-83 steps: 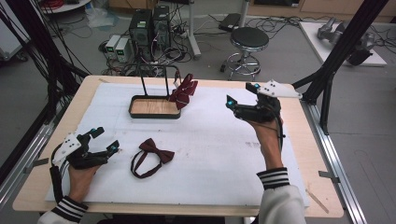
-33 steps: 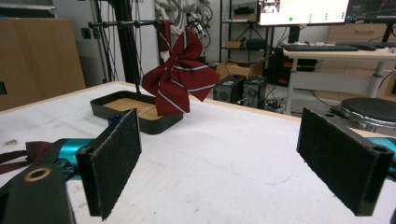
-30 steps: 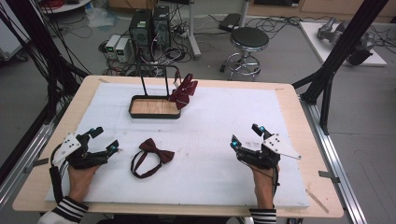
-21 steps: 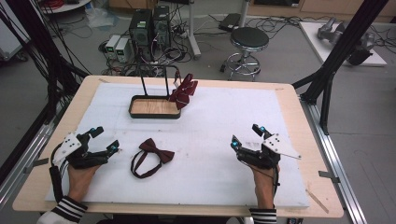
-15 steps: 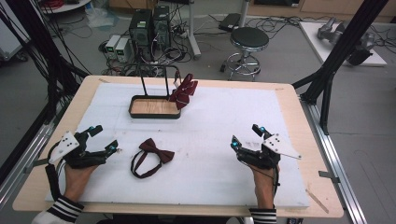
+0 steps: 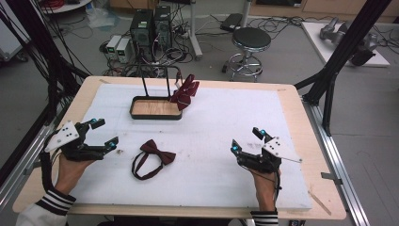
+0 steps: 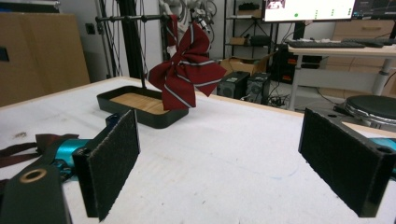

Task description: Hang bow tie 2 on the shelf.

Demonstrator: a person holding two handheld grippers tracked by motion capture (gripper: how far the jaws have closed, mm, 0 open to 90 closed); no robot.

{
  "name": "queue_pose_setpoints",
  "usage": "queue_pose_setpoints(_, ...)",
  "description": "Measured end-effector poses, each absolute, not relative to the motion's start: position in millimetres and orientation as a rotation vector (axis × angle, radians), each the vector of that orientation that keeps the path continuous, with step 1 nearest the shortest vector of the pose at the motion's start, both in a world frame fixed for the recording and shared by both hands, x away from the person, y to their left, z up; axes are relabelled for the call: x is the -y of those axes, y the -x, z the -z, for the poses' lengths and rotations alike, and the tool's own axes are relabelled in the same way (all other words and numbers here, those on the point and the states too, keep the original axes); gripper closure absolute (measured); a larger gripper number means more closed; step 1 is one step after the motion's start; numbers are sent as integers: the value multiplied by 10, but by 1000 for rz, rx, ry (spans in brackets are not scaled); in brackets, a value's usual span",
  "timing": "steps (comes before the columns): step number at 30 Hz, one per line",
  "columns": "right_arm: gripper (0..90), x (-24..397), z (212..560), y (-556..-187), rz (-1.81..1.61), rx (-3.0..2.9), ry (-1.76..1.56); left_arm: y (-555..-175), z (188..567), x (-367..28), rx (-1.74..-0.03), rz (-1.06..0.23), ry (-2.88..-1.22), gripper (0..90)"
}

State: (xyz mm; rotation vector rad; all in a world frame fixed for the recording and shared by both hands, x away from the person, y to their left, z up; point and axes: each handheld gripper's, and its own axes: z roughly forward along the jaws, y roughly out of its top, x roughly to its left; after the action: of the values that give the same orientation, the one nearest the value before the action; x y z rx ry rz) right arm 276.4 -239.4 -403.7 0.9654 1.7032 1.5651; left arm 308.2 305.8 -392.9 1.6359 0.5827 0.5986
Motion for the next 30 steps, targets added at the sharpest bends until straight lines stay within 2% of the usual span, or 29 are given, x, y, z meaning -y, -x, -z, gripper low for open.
queue_pose_setpoints(21,117,2413,4025,-2684,-1560,-1723,-947,-3389,3699,-2670,-430,-441,-1982,137)
queue_pose_setpoints(30,118,2530,4204,-2621,-1568,-1683,-979,-3512,3615,-2461,-369,-395,-2083,137)
